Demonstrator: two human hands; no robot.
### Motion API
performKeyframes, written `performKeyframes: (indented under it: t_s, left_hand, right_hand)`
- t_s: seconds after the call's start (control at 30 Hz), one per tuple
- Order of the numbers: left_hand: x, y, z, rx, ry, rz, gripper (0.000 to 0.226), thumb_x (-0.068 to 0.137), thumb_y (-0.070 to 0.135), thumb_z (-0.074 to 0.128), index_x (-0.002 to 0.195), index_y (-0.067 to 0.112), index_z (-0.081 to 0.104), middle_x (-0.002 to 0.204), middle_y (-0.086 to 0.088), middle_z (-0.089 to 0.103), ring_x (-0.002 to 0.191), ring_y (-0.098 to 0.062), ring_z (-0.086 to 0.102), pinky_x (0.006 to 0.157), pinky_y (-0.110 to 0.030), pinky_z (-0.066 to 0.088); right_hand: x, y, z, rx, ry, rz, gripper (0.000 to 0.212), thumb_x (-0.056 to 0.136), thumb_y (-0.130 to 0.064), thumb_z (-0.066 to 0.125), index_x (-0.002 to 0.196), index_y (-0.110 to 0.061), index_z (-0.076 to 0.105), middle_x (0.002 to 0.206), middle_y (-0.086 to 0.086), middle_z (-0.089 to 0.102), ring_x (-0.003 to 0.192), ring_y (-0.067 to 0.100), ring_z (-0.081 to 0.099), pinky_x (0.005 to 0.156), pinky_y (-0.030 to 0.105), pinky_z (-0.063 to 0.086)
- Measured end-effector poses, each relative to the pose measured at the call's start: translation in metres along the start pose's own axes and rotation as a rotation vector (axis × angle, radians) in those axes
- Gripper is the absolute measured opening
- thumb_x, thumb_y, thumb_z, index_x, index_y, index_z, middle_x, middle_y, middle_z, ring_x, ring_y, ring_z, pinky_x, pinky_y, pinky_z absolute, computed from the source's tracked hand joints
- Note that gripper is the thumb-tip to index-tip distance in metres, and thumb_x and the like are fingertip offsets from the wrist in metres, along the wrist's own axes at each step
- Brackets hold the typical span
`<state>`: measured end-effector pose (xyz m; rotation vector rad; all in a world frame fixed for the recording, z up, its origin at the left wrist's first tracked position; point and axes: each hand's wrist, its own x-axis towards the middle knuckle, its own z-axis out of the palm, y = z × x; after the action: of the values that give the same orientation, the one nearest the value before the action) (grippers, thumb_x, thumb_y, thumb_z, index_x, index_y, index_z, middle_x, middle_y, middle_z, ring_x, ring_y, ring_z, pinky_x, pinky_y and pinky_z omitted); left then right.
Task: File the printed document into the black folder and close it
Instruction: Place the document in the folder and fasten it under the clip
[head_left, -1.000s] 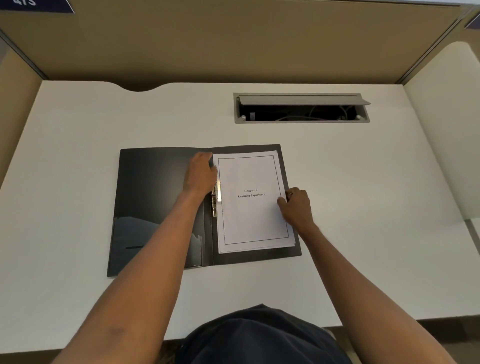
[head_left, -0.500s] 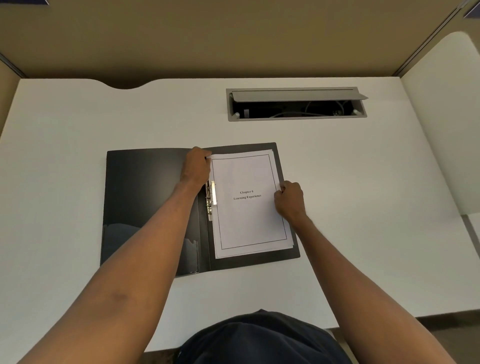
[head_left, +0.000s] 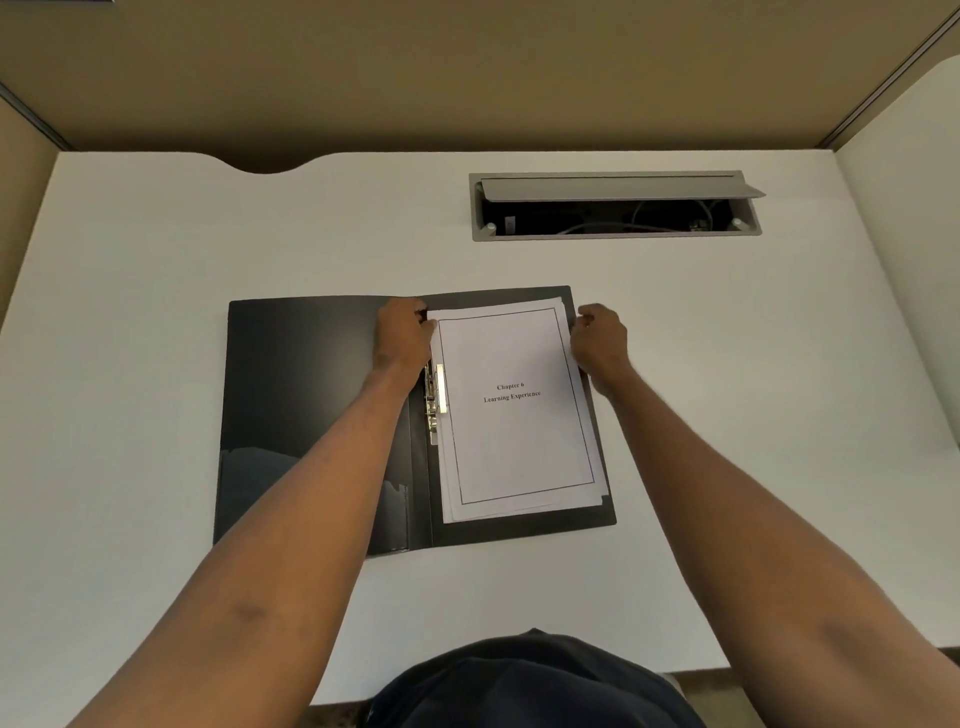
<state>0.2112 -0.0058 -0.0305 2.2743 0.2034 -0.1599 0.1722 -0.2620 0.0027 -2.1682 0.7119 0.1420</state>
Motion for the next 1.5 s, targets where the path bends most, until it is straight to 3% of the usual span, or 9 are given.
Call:
performKeyframes:
  t_s: [0.17,0.43,0.6,0.77,1.07,1.17,1.3,1.37,1.5]
  left_hand:
    - [-0.008,0.002,0.006,-0.132,0.013,-0.067,0.032,0.09,0.002,0.075,0.121,0.0,0.071,0.097,-0.009,0.064,0.09,-0.019,0.06,0.092,-0.03,0.053]
    - [-0.002,0.002,0.009,-0.127,0.001,-0.019,0.028,0.091,-0.005,0.069,0.109,0.017,0.069,0.09,-0.006,0.058,0.086,-0.018,0.053,0.088,-0.026,0.048]
    - [0.002,0.002,0.01,0.0,-0.012,0.046,0.03,0.086,-0.01,0.06,0.072,0.014,0.048,0.076,-0.005,0.038,0.075,-0.017,0.033,0.069,-0.027,0.028]
    - [0.002,0.0,0.009,0.002,0.0,0.101,0.021,0.095,0.001,0.065,0.095,0.022,0.064,0.092,-0.004,0.057,0.09,-0.017,0.052,0.087,-0.03,0.048]
    - [0.006,-0.002,0.006,0.031,-0.029,0.093,0.013,0.096,0.004,0.067,0.103,0.004,0.078,0.104,-0.011,0.071,0.096,-0.024,0.066,0.089,-0.044,0.06]
    - [0.004,0.001,0.005,0.053,-0.025,0.097,0.014,0.096,0.004,0.067,0.104,0.001,0.078,0.102,-0.011,0.069,0.102,-0.029,0.068,0.092,-0.046,0.06]
    - [0.005,0.002,0.006,0.05,-0.029,0.1,0.019,0.097,0.007,0.067,0.111,-0.001,0.077,0.113,-0.016,0.072,0.112,-0.029,0.066,0.101,-0.038,0.055]
    - [0.006,0.002,0.006,0.057,-0.032,0.112,0.012,0.096,0.009,0.069,0.095,-0.001,0.076,0.098,-0.009,0.067,0.104,-0.026,0.065,0.098,-0.041,0.055]
    - [0.007,0.002,0.007,0.045,-0.029,0.111,0.024,0.094,0.007,0.071,0.115,-0.004,0.076,0.107,-0.014,0.07,0.105,-0.025,0.065,0.094,-0.028,0.05]
  right_hand:
    - [0.018,-0.008,0.0,-0.099,-0.088,-0.05,0.041,0.086,0.008,0.035,0.108,0.007,0.07,0.102,0.016,0.069,0.093,0.035,0.059,0.081,0.038,0.05]
    - [0.013,-0.006,0.007,-0.128,-0.097,-0.049,0.023,0.079,0.011,0.034,0.066,-0.006,0.042,0.071,0.006,0.033,0.074,0.022,0.027,0.059,0.028,0.022]
    - [-0.001,-0.001,0.004,-0.149,-0.084,-0.087,0.012,0.082,0.008,0.04,0.074,0.002,0.047,0.074,0.014,0.044,0.065,0.03,0.036,0.056,0.035,0.031]
    - [-0.039,0.035,-0.006,-0.191,-0.087,0.002,0.035,0.094,-0.005,0.049,0.126,-0.004,0.064,0.125,0.021,0.061,0.113,0.036,0.062,0.092,0.037,0.049]
    - [-0.095,0.072,-0.005,-0.188,-0.111,-0.027,0.018,0.092,0.002,0.045,0.078,-0.009,0.049,0.092,0.012,0.049,0.071,0.022,0.045,0.062,0.027,0.032]
    - [-0.099,0.075,-0.007,-0.176,-0.12,-0.051,0.014,0.094,-0.001,0.048,0.101,-0.004,0.06,0.103,0.012,0.05,0.087,0.026,0.052,0.075,0.028,0.037]
    - [-0.112,0.092,-0.021,-0.196,-0.145,-0.017,0.056,0.092,-0.027,0.069,0.142,-0.011,0.05,0.128,0.009,0.05,0.114,0.028,0.058,0.097,0.039,0.051]
    - [-0.123,0.104,-0.028,-0.265,-0.223,-0.003,0.083,0.081,-0.046,0.081,0.148,-0.014,0.043,0.136,0.006,0.047,0.119,0.025,0.055,0.101,0.044,0.052]
    - [-0.149,0.127,-0.03,-0.314,-0.322,-0.086,0.111,0.065,-0.046,0.092,0.154,-0.019,0.032,0.136,0.0,0.035,0.12,0.018,0.047,0.106,0.036,0.048]
